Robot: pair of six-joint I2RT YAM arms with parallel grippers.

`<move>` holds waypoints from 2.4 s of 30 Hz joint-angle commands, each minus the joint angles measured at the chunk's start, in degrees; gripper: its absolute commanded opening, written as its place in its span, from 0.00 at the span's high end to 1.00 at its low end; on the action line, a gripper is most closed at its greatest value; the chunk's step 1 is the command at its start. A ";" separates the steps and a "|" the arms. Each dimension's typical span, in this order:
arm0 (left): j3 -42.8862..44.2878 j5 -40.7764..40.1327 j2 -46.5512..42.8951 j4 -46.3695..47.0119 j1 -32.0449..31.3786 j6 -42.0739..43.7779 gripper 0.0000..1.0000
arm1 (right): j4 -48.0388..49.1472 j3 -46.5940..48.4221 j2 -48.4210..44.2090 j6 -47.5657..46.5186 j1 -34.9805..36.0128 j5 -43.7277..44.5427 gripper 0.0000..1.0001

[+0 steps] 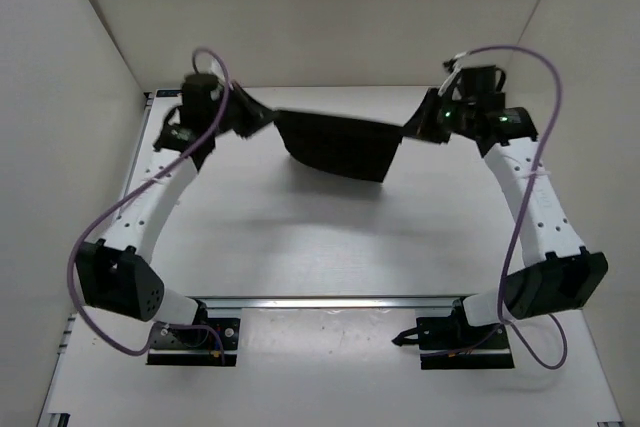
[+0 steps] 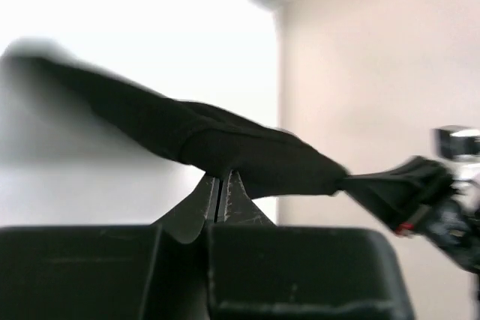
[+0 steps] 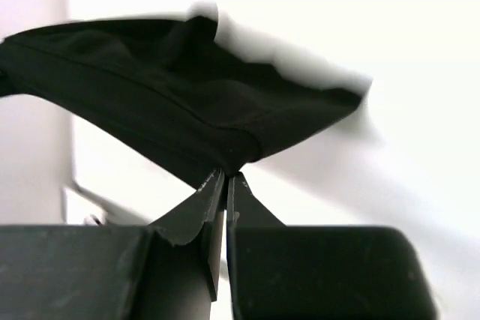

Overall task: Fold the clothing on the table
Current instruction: Flatten the skirt out

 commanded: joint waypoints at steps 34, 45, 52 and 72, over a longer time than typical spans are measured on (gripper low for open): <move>34.48 17.76 16.68 -14.77 4.26 3.75 1.00 | 2.26 20.81 7.11 1.11 -0.41 -7.92 0.99; -20.22 12.41 0.24 -2.79 -0.57 10.16 1.00 | 8.96 -33.51 -8.00 7.53 -3.14 -6.70 1.00; -39.58 12.23 -10.31 -2.61 -6.10 9.38 1.00 | 4.31 -49.90 -24.42 14.55 -1.39 -8.62 1.00; -43.20 17.75 -22.66 -0.17 -4.98 -0.30 1.00 | -7.14 -54.49 -33.95 8.86 -8.14 -17.58 1.00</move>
